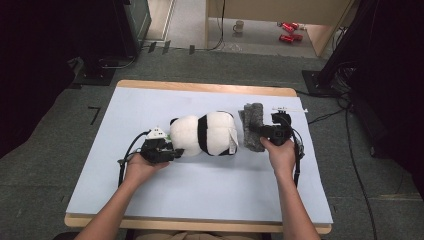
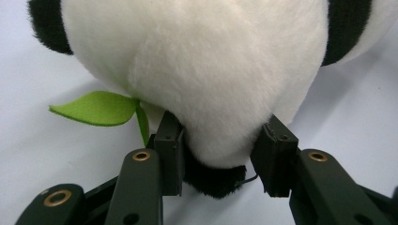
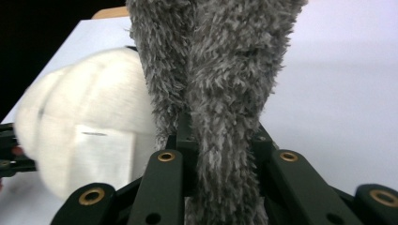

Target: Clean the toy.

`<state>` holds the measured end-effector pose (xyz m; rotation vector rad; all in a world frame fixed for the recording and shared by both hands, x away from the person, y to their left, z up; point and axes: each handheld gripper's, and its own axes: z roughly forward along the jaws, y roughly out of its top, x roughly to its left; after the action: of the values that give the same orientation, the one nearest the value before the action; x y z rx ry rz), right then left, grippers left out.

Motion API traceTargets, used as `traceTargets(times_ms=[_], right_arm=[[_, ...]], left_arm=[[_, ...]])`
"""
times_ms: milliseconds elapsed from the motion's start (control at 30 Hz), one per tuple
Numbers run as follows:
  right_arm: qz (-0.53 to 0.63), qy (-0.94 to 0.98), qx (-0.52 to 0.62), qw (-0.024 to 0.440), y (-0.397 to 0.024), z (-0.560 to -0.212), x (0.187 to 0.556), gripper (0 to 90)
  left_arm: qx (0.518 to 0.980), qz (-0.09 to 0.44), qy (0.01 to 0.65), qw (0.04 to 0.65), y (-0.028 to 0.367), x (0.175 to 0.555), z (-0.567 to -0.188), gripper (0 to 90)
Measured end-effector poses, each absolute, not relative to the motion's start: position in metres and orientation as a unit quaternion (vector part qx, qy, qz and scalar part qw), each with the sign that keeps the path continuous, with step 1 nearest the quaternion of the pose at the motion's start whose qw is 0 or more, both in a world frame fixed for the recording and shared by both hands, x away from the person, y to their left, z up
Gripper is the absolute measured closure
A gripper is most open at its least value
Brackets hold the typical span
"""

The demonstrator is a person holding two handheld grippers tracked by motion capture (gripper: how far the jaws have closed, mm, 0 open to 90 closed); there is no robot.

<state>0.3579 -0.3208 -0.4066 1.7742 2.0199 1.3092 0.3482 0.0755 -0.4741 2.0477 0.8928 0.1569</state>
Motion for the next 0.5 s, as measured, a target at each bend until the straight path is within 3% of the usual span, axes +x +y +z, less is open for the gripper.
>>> traceTargets(times_ms=[500], right_arm=[[0.422,0.717,0.549,0.082,-0.279,-0.402,0.363,74.3]], left_arm=[[0.825,0.059,0.358,0.433,0.076,0.345,-0.479,57.9]])
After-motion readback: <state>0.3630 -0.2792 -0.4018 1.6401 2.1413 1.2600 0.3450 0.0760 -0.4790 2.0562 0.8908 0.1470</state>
